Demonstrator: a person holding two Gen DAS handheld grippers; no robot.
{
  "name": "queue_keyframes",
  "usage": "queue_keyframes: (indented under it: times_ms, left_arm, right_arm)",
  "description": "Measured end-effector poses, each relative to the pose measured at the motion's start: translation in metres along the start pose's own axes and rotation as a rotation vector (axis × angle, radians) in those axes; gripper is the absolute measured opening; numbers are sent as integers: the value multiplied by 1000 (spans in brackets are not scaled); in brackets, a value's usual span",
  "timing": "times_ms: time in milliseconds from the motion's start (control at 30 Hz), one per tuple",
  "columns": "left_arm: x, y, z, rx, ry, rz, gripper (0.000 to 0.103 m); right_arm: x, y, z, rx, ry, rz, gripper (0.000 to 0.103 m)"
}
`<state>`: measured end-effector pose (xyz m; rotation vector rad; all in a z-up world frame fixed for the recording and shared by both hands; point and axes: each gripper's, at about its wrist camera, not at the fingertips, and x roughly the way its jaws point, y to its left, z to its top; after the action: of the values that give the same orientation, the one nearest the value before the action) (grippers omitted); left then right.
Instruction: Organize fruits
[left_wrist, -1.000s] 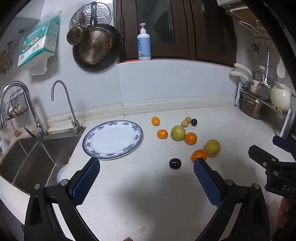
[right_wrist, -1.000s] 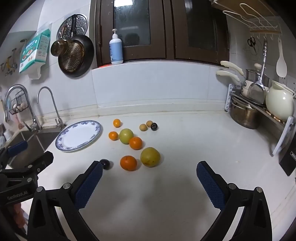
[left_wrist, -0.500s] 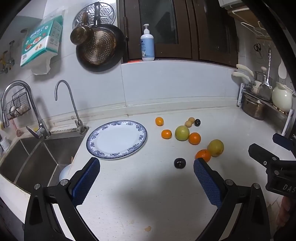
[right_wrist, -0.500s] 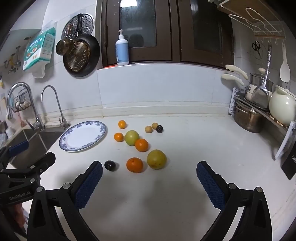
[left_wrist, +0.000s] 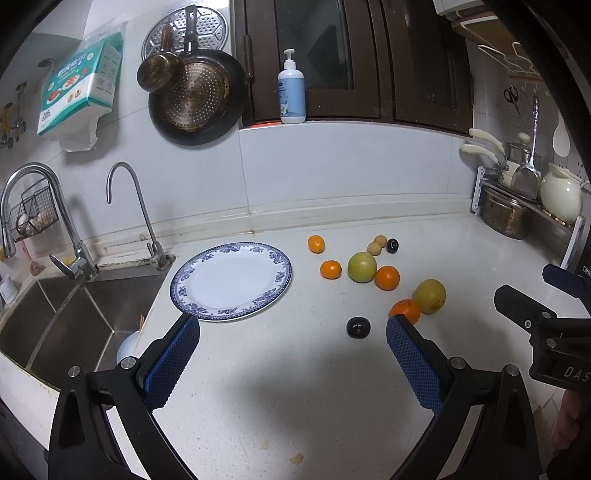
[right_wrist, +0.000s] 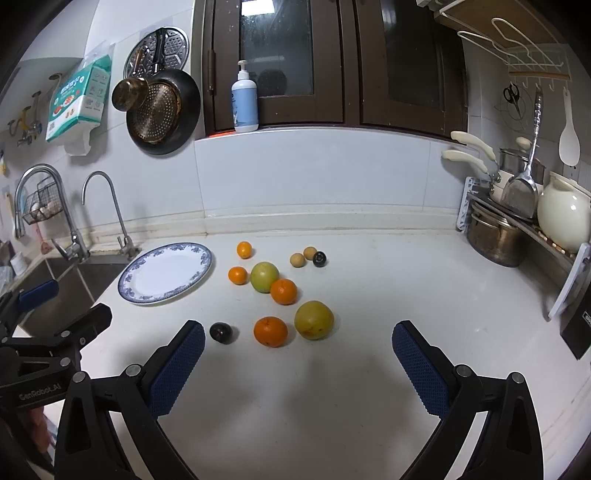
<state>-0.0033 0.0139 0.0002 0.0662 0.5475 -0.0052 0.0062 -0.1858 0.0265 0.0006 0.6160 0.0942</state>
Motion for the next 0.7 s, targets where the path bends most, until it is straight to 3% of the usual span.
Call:
queue_keyframes:
  times_ms: [700]
  left_arm:
    - [2, 0, 1, 8, -2, -4, 103]
  right_arm:
    - [3, 0, 1, -3, 3, 11, 102]
